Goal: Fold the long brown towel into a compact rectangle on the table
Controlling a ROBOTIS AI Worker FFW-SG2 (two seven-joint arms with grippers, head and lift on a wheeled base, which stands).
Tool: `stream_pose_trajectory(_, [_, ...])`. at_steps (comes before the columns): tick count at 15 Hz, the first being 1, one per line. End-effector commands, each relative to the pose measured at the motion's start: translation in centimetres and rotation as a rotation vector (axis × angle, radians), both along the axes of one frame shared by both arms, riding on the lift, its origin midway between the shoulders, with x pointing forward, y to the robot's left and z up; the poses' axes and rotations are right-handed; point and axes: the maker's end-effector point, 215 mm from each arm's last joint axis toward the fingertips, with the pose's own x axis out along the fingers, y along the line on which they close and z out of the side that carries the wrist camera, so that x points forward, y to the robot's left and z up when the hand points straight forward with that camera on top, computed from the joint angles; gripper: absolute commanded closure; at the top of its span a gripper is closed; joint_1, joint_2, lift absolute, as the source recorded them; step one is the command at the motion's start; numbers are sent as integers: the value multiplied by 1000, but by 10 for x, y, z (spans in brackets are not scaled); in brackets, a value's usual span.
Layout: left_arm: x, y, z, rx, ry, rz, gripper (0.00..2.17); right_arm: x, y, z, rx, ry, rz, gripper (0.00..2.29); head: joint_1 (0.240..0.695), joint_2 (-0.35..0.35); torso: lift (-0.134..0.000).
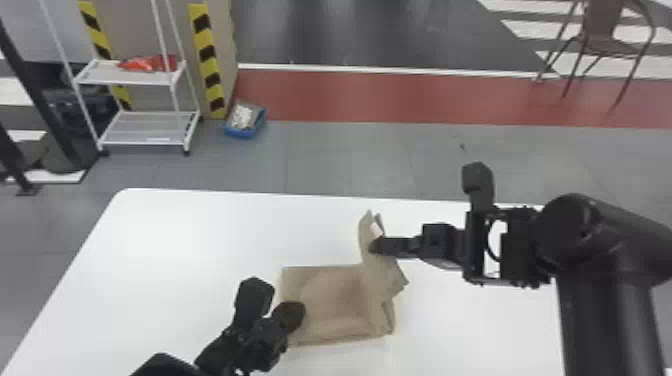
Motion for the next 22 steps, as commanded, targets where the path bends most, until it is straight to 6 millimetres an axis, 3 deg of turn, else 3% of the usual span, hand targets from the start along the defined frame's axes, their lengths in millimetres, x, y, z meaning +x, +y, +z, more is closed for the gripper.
stream_pose_trajectory(1, [0, -2, 0, -5, 0, -2, 1791, 8, 6, -8, -9, -22, 0, 1291, 695, -66, 0])
stream_pose_trajectory(8, [0, -18, 4, -30, -12, -24, 1791, 17, 28, -13, -32, -67, 30, 1291, 695, -57, 0])
stream_pose_trajectory(15, [5, -17, 5, -32, -18, -24, 1791, 6, 52, -29, -29, -52, 70, 1291, 695, -40, 0])
stream_pose_trajectory(22, [4, -19, 2, -34, -11, -30, 1791, 25, 71, -50, -42, -94, 75, 1291, 695, -15, 0])
